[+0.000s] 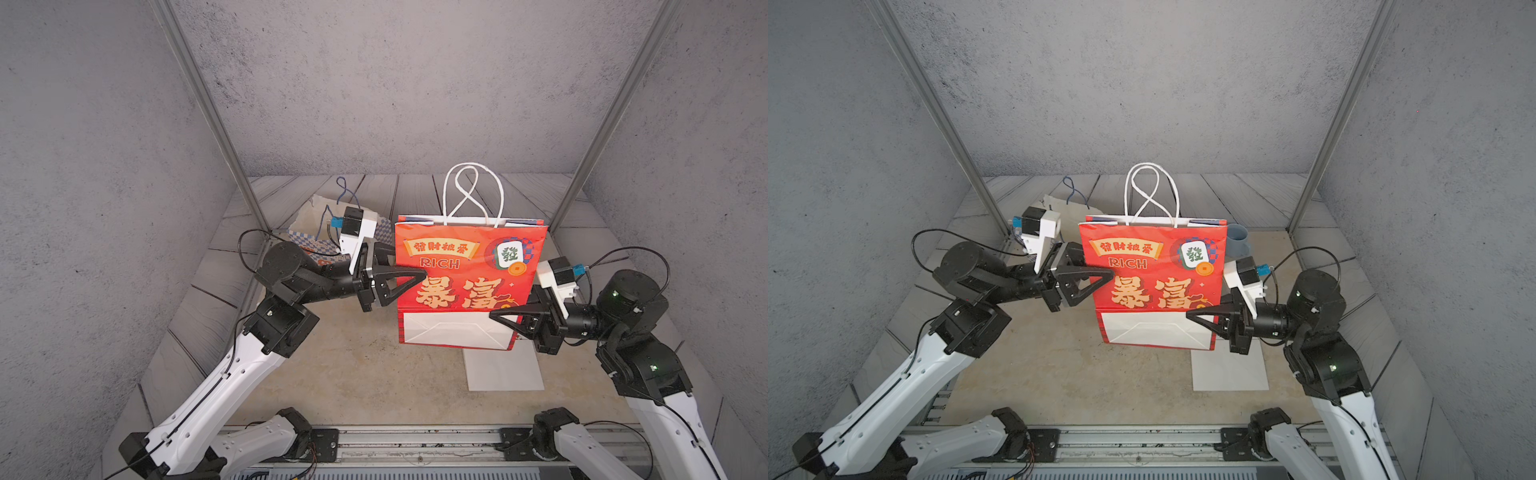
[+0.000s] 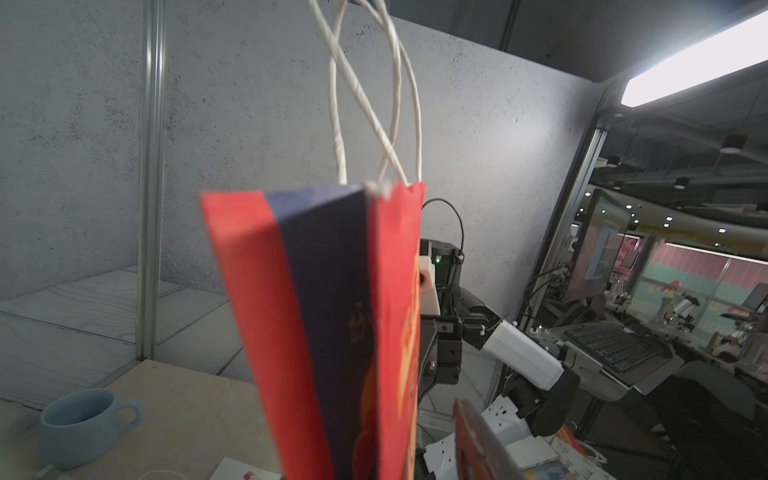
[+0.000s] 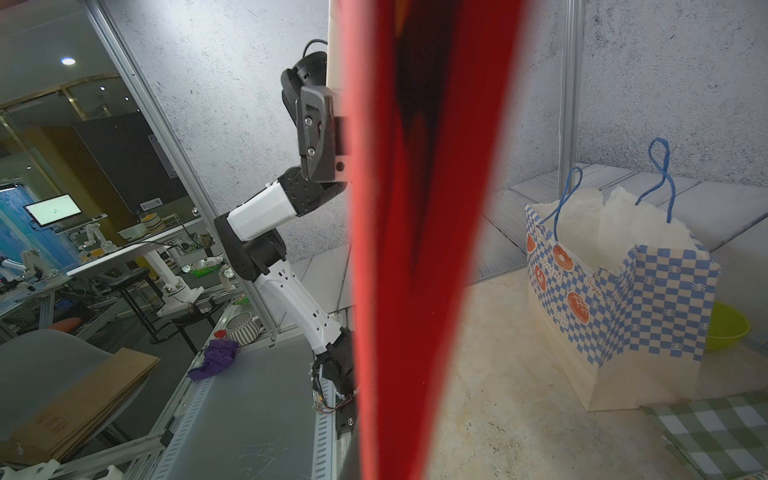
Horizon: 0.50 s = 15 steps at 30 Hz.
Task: Put away the paper bag
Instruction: Press the paper bag.
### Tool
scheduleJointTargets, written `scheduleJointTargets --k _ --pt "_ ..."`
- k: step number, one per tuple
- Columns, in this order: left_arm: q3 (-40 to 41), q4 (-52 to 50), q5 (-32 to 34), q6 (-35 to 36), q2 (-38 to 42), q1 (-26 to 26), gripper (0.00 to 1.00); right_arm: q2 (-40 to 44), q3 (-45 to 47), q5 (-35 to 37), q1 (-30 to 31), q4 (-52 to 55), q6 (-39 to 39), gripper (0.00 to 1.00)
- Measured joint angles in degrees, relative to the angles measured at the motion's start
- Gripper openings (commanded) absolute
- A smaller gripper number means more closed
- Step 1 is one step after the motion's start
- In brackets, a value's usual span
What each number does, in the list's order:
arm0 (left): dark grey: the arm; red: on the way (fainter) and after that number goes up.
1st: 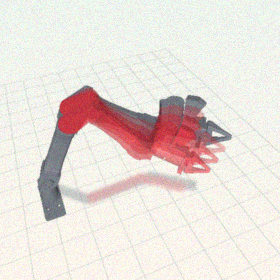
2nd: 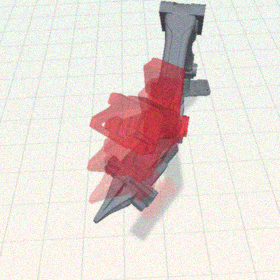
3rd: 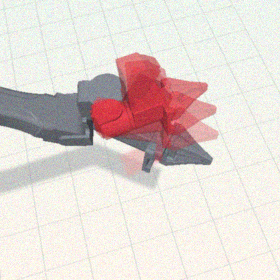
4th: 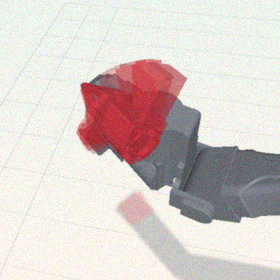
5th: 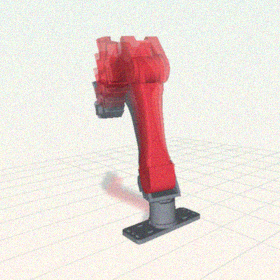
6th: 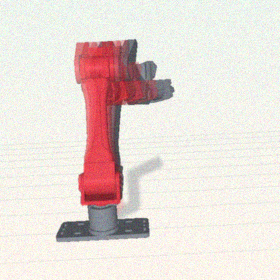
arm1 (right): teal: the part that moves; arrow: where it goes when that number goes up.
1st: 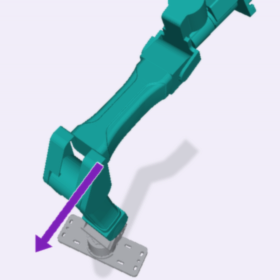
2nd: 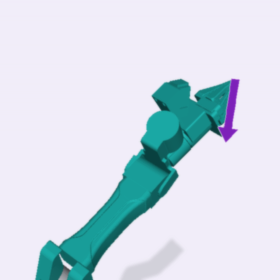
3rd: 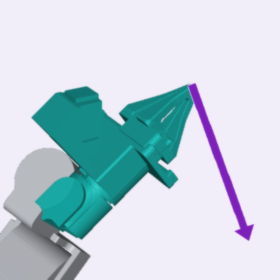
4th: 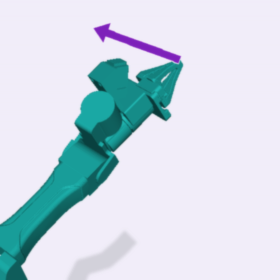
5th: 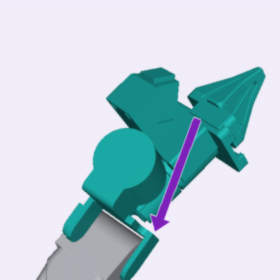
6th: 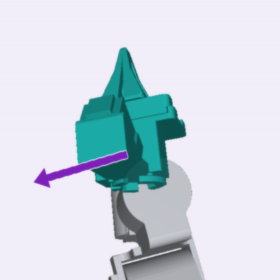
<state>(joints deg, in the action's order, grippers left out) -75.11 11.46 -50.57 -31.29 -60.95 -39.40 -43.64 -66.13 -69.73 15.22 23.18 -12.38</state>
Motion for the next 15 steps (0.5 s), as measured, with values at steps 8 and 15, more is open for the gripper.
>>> scheduleJointTargets --k 8,15 --pt "-4.1 -4.2 0.2 2.7 -0.3 0.0 0.28 0.1 0.0 -0.7 0.1 1.3 0.6 0.0" --pt "-6.1 -5.0 -0.9 3.3 -1.4 0.0 0.0 0.1 0.0 -0.7 0.5 2.1 1.0 0.0"
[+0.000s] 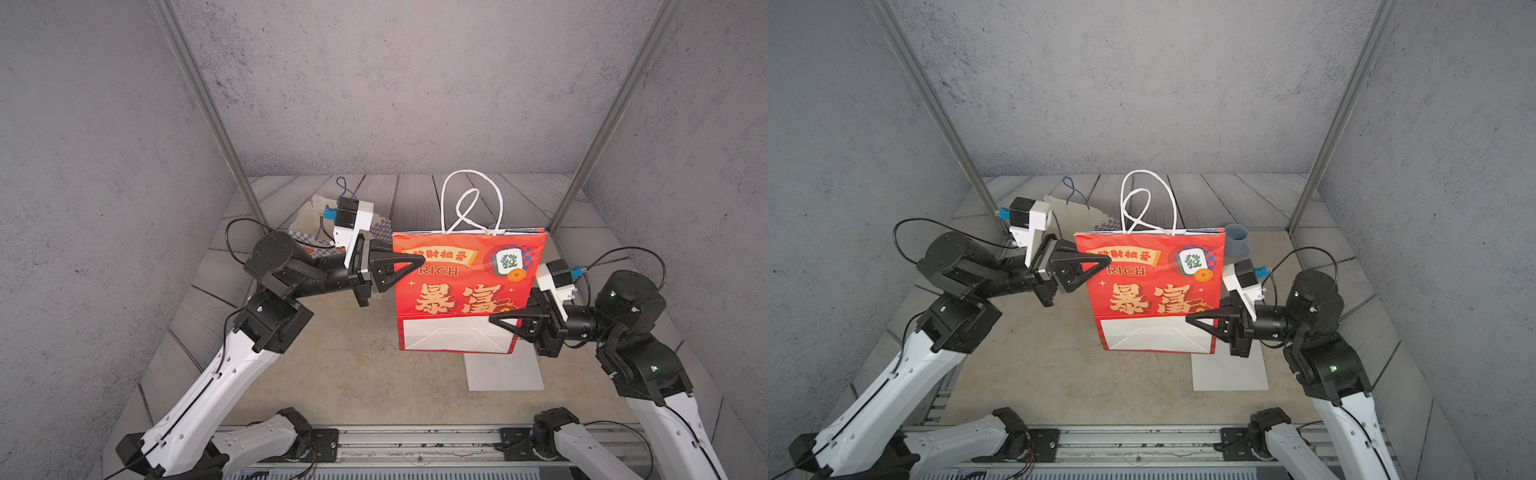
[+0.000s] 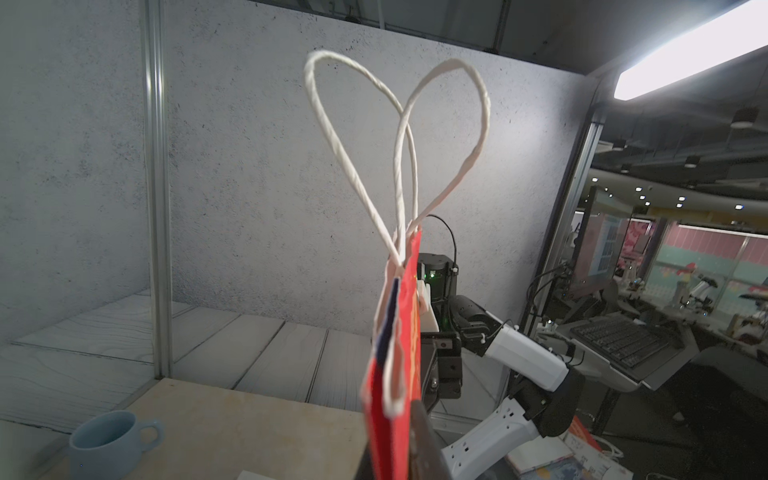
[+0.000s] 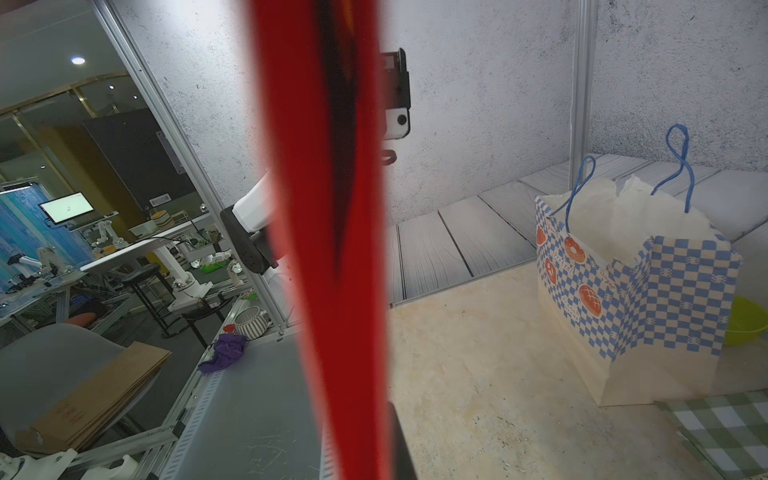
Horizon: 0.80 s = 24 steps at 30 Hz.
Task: Put away the paper bag
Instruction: Press the paper bag.
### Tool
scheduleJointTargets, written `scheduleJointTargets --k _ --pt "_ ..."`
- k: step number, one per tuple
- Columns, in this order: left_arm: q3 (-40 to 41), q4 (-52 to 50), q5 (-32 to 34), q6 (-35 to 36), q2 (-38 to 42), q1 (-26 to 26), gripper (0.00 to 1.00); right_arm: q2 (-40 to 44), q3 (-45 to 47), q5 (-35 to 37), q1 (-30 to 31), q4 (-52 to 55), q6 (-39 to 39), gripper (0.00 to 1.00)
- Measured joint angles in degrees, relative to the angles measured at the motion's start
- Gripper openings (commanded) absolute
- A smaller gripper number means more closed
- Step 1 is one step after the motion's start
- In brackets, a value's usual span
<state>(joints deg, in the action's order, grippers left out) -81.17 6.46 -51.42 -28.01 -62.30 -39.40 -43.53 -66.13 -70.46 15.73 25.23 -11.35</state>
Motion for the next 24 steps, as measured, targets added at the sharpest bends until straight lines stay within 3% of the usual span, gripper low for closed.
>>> scheduleJointTargets --k 4,5,7,8,12,16,22,24 --pt "-0.1 -0.1 -0.4 0.1 -0.1 0.0 0.0 0.0 0.0 0.0 0.0 0.3 0.4 0.0" --pt "-0.1 -0.1 -0.4 0.1 -0.1 0.0 0.04 0.0 0.0 0.0 0.0 0.3 0.5 0.0" --pt "-0.1 -0.1 -0.3 0.2 -0.1 0.0 0.3 0.0 0.0 0.0 0.0 0.3 0.7 0.0" --pt "-0.2 -0.2 -0.1 -0.1 -0.1 0.0 0.38 0.0 0.0 0.0 0.0 0.6 0.8 0.0" --pt "-1.0 0.0 1.1 -1.1 -0.3 0.2 0.44 0.0 0.0 0.0 0.1 1.7 1.3 0.0" --pt "-1.8 1.1 1.2 -2.6 -0.5 0.5 0.38 0.3 0.0 -0.1 0.1 3.8 2.4 0.0" --pt "-1.9 2.6 0.6 -4.1 -0.9 0.8 0.0 0.6 0.0 -0.1 0.1 4.7 3.1 0.0" --pt "-1.9 3.1 0.2 -4.6 -1.2 0.8 0.0 0.6 0.0 -0.1 0.1 4.7 3.0 0.0"
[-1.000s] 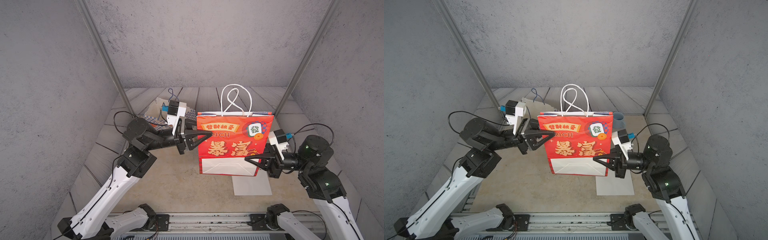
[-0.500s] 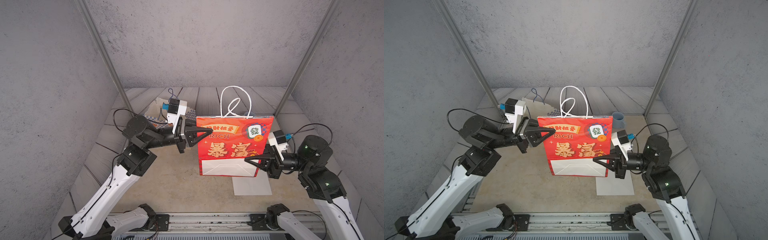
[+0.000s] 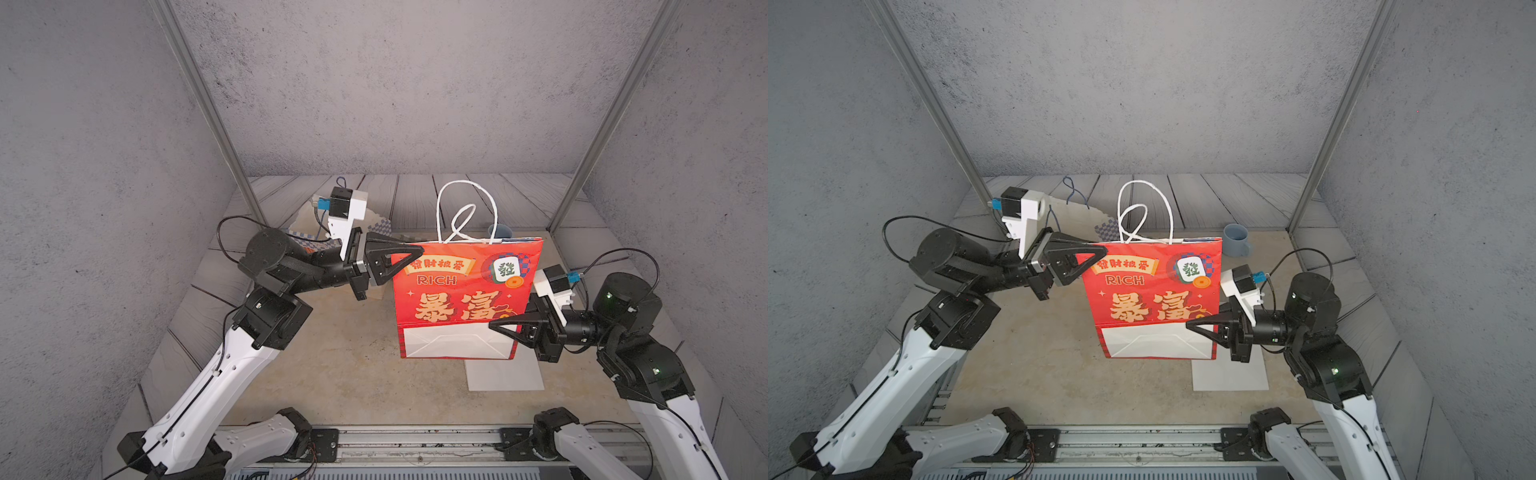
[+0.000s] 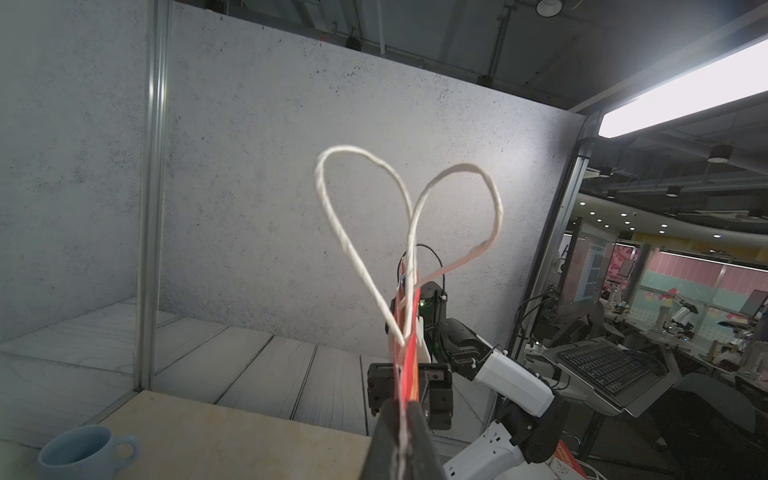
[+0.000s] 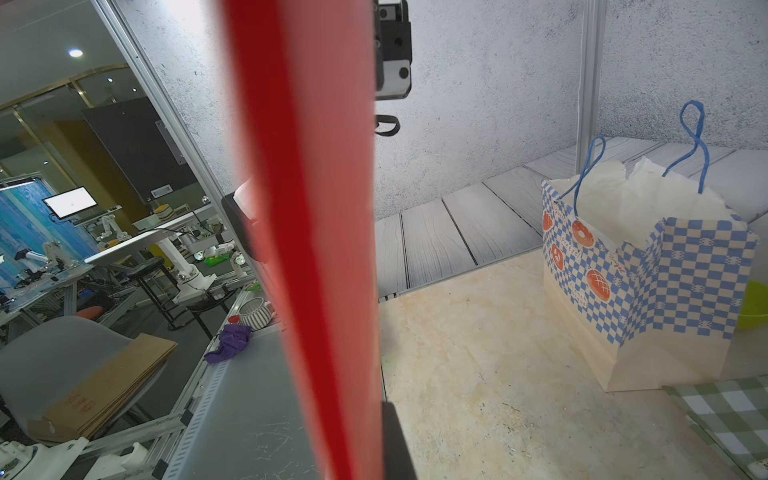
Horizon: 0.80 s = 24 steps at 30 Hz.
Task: Put away the paper bag
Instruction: Press the paper bag.
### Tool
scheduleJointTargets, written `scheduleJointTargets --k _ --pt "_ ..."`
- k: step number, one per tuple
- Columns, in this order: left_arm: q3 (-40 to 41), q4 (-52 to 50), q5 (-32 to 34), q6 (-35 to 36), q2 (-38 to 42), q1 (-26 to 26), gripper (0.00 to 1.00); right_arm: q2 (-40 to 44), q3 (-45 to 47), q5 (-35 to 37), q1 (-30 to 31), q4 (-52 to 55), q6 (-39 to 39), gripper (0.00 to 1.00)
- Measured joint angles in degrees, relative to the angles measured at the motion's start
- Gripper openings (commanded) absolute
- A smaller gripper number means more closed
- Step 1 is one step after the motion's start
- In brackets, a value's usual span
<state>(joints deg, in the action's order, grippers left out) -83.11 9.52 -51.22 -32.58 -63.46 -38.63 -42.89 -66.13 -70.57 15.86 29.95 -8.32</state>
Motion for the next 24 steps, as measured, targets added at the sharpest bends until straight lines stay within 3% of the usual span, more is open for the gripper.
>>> scheduleJointTargets --k 1,2,6,7,11,21,24 --pt "0.0 0.0 0.0 -0.2 -0.1 0.0 0.0 0.0 0.0 0.0 0.0 0.0 0.0 0.0" --pt "0.0 0.1 0.0 -0.3 -0.1 0.0 0.08 0.0 0.0 0.0 0.0 0.0 -0.1 0.0" --pt "0.3 0.1 0.9 -0.7 0.0 0.0 0.92 0.0 0.1 0.2 0.0 -1.2 -1.3 0.0" --pt "0.8 -0.1 1.2 -0.7 0.2 0.0 0.99 0.0 0.2 0.2 0.0 -2.0 -1.8 0.0" --pt "5.9 -0.5 2.4 -0.2 2.2 1.3 0.99 -0.2 0.6 2.0 0.0 -3.9 -3.5 0.0" --pt "28.4 2.0 0.7 -1.4 8.2 3.7 0.99 -1.9 1.5 4.6 0.0 -7.0 -7.7 0.0" --pt "30.1 4.2 -1.3 -2.6 8.2 3.7 0.92 -2.3 1.9 4.6 0.0 -7.7 -8.8 0.0"
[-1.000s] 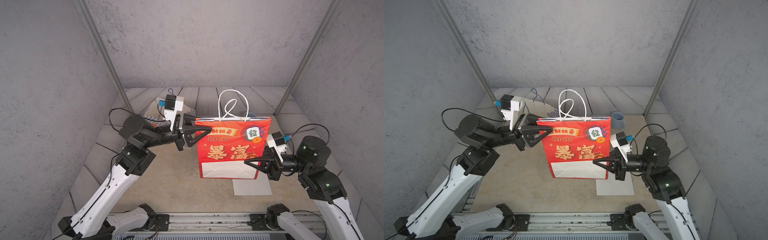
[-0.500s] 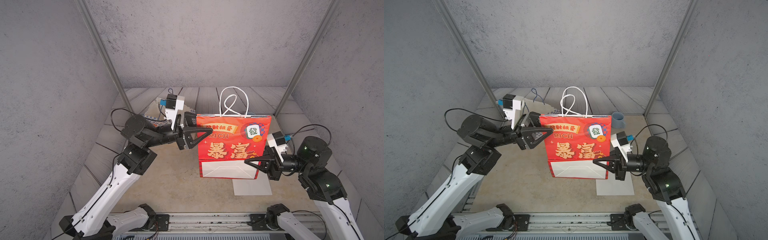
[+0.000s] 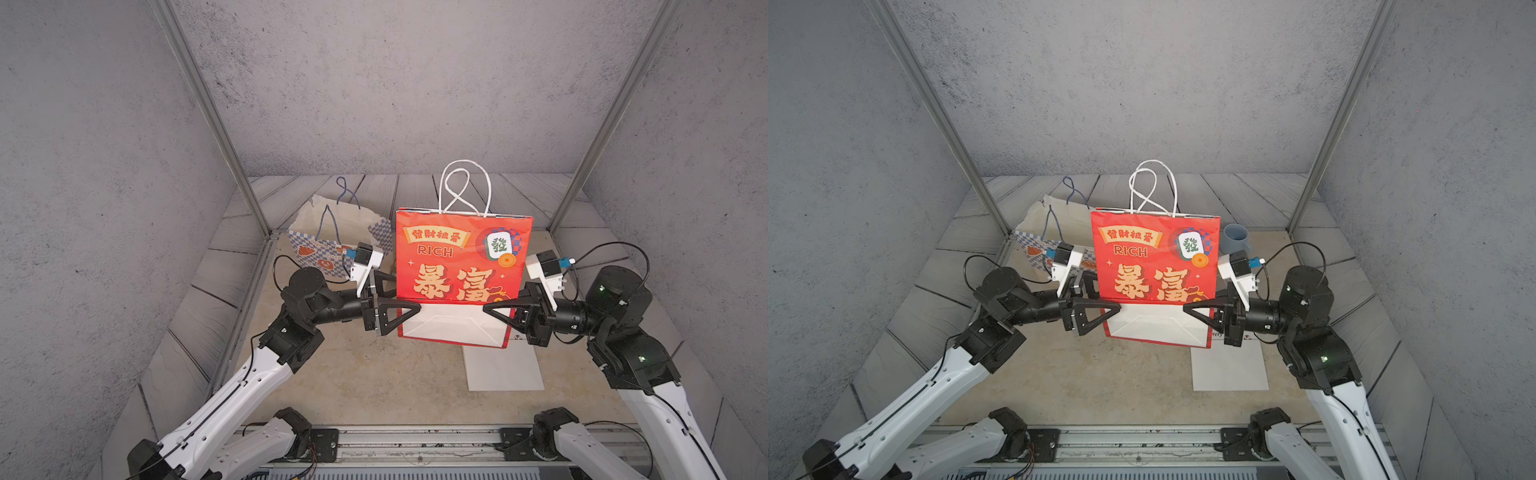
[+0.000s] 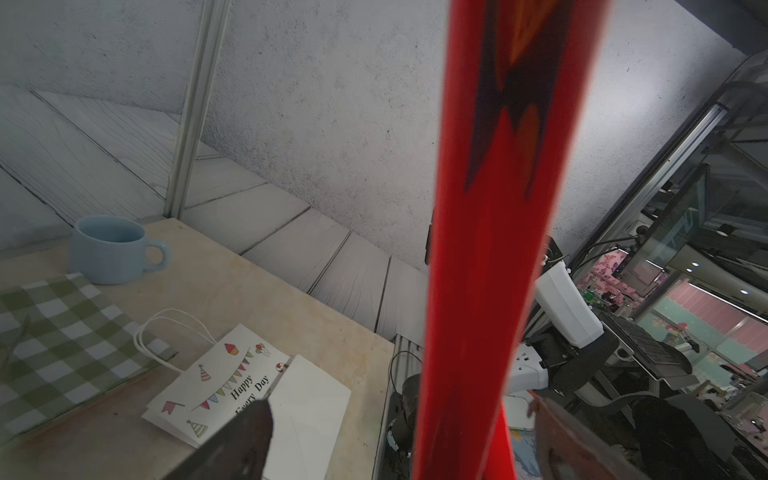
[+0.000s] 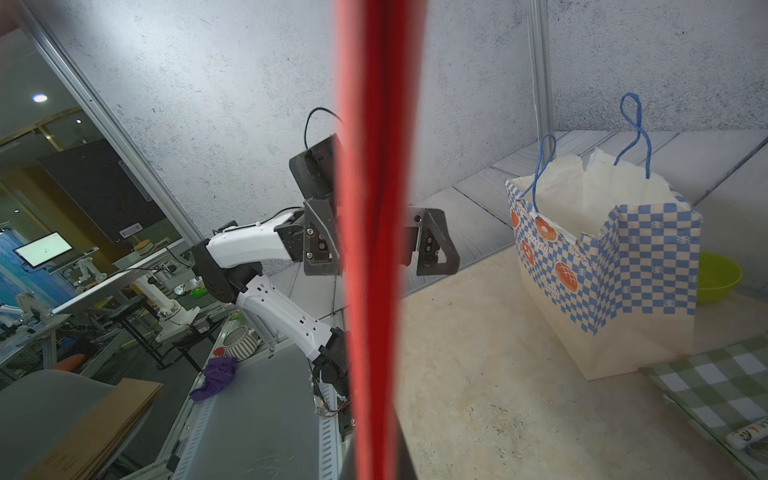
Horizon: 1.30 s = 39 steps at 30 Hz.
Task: Put away the paper bag
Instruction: Press the paper bag.
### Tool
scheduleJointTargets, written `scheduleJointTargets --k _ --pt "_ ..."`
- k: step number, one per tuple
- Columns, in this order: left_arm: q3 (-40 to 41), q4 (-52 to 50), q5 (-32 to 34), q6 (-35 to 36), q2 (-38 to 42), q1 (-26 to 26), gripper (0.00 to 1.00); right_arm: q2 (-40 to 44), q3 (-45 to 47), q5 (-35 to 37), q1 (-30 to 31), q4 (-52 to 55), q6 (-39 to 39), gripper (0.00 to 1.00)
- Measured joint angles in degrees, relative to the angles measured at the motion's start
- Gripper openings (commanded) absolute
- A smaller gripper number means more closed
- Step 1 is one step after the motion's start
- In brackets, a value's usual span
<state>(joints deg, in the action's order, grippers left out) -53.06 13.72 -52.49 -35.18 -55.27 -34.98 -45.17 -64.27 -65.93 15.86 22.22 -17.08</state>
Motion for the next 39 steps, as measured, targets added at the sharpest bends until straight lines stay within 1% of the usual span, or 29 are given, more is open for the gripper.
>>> scheduleJointTargets --k 1,4,10,13,16,20,21,22,23,24,25,27,28,31,35,38,39 --pt "0.0 0.5 -0.6 -0.2 -0.1 0.0 0.89 -0.1 0.0 0.0 0.0 -0.1 -0.4 0.0" --pt "0.0 2.9 -2.3 -0.8 -0.3 0.0 0.75 -0.5 0.0 0.0 0.0 -0.2 -1.2 0.0" --pt "0.0 7.3 -5.1 -2.7 -2.2 0.0 0.43 -0.7 0.0 0.1 0.0 -0.1 -1.6 0.0" --pt "-0.1 8.6 -6.2 -3.4 -2.8 0.0 0.2 -0.7 0.0 0.1 0.0 -0.1 -1.8 0.0" --pt "-0.5 8.9 -6.9 -3.1 -3.0 0.0 0.0 -0.9 0.0 0.2 0.0 0.0 -1.8 0.0" --pt "-1.0 8.3 -7.3 -2.2 -3.0 0.0 0.0 -1.2 0.0 0.4 0.0 0.0 -1.9 0.0" --pt "-1.2 8.1 -7.3 -2.0 -3.1 0.0 0.0 -1.2 0.0 0.5 0.0 0.0 -1.9 0.08" --pt "-1.4 7.7 -7.3 -1.8 -3.2 0.0 0.0 -1.2 0.0 0.8 0.0 0.0 -2.0 0.26" --pt "-1.7 7.3 -7.2 -1.5 -3.4 0.0 0.0 -1.2 0.0 1.2 0.0 0.1 -2.4 0.35" --pt "-2.0 7.0 -7.0 -1.2 -3.6 0.0 0.0 -1.2 0.0 1.7 0.0 0.2 -2.3 0.42" --pt "-2.3 6.8 -6.8 -1.0 -3.8 0.0 0.0 -1.3 0.0 2.1 0.0 0.2 -2.6 0.51" --pt "-2.7 6.4 -6.2 -0.9 -4.3 0.0 0.0 -1.2 0.0 3.1 0.0 0.8 -2.3 0.77" --pt "-3.0 6.3 -5.7 -0.8 -4.7 0.0 0.0 -1.1 -0.1 4.2 0.0 1.2 -1.6 0.82" --pt "-3.5 6.0 -2.8 -0.9 -5.8 0.0 0.0 -0.6 -0.4 8.6 0.0 3.4 0.1 0.94" --pt "-3.5 5.3 3.2 -1.3 -6.2 0.0 0.0 0.7 -2.2 17.3 0.0 5.4 1.6 1.0" --pt "-3.5 3.9 7.8 -1.5 -6.2 -0.3 0.0 2.2 -4.0 25.8 0.0 8.0 2.6 0.99" --pt "-3.5 3.2 9.6 -1.5 -6.2 -0.5 0.0 3.0 -4.7 29.8 0.0 9.5 3.1 0.99"
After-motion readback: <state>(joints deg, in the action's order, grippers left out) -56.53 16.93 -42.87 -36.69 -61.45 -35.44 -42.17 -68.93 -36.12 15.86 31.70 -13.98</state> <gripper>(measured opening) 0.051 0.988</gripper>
